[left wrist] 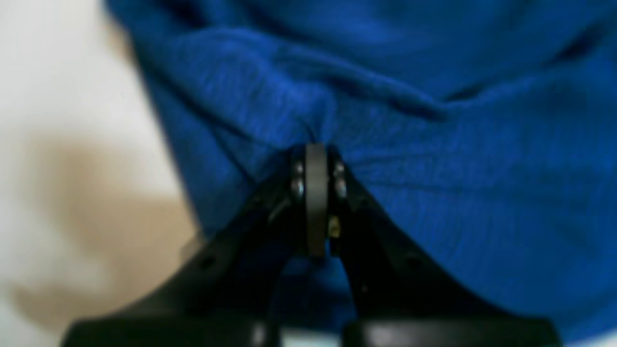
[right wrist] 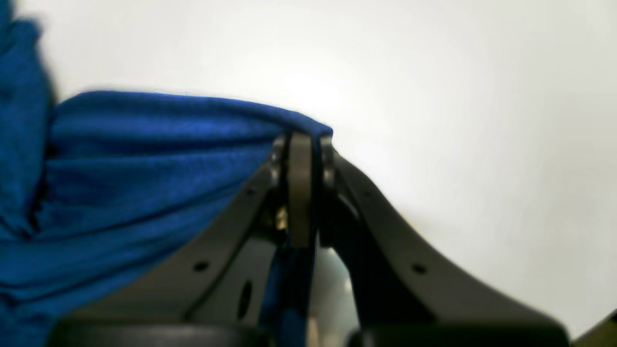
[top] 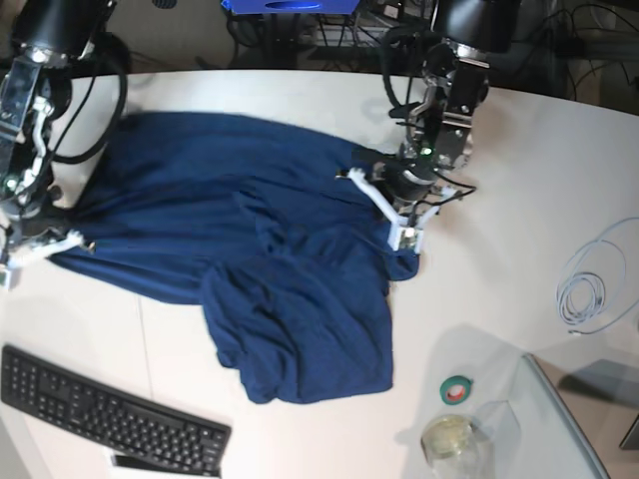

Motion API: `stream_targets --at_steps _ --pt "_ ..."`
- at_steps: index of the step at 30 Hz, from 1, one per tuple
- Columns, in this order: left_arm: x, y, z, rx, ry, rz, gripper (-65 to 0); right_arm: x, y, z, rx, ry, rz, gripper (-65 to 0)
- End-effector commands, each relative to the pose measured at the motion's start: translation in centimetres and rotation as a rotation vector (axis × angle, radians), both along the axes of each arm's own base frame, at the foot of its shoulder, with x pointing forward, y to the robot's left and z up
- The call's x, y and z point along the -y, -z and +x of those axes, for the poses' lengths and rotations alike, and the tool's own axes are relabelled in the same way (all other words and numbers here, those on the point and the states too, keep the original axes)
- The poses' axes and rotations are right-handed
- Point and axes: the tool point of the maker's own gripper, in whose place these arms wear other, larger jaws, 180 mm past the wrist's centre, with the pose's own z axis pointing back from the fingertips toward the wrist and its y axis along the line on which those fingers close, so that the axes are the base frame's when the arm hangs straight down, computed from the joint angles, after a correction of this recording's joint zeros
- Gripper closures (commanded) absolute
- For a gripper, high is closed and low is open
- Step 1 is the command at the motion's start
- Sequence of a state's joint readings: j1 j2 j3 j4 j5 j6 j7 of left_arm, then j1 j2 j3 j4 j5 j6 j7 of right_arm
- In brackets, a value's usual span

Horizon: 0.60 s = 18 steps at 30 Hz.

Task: Layout the t-shirt on the table in an organized manner, then fold the t-shirt properly
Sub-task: 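Grasp the shirt with the left gripper and drag it apart from the right gripper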

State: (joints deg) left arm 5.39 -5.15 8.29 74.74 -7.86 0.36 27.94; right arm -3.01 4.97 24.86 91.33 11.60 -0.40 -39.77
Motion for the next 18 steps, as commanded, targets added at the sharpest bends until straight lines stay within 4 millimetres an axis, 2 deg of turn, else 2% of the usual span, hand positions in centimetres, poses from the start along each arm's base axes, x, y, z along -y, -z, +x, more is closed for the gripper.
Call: stream_targets --at_steps 1,7,8,10,12,15,16,18 --pt "0.3 -0.1 -1.1 -0.010 0.004 0.000 0.0 1.6 -1.7 1.4 0.058 0.018 -0.031 -0.5" --pt "2.3 -3.3 -4.2 0.050 0.027 -0.054 0.0 4.5 1.0 2.3 -0.002 0.123 0.042 -0.6" --pt "2.6 -4.1 -3.9 0.072 0.029 -0.061 0.0 4.6 1.4 2.3 -0.016 0.124 0.048 -0.8" --pt "2.5 -5.7 -2.8 0.119 0.022 -0.072 0.0 3.5 1.9 2.5 -0.038 0.082 0.045 -2.6" --pt "2.5 -7.0 -1.0 0.169 0.024 -0.069 0.0 1.6 1.7 2.7 -0.059 0.006 0.027 -11.6" --pt "2.2 -8.0 2.4 0.214 0.022 -0.059 0.0 -0.7 -0.5 2.6 -0.025 -0.085 -0.023 -30.8" --pt "2.0 -8.2 3.9 0.228 0.019 -0.056 0.0 -1.5 -1.3 2.3 -0.006 -0.112 -0.040 -36.6" --pt "1.9 -8.4 6.6 0.241 0.018 -0.046 0.0 -2.6 -2.1 1.0 0.000 -0.137 -0.046 -43.8"
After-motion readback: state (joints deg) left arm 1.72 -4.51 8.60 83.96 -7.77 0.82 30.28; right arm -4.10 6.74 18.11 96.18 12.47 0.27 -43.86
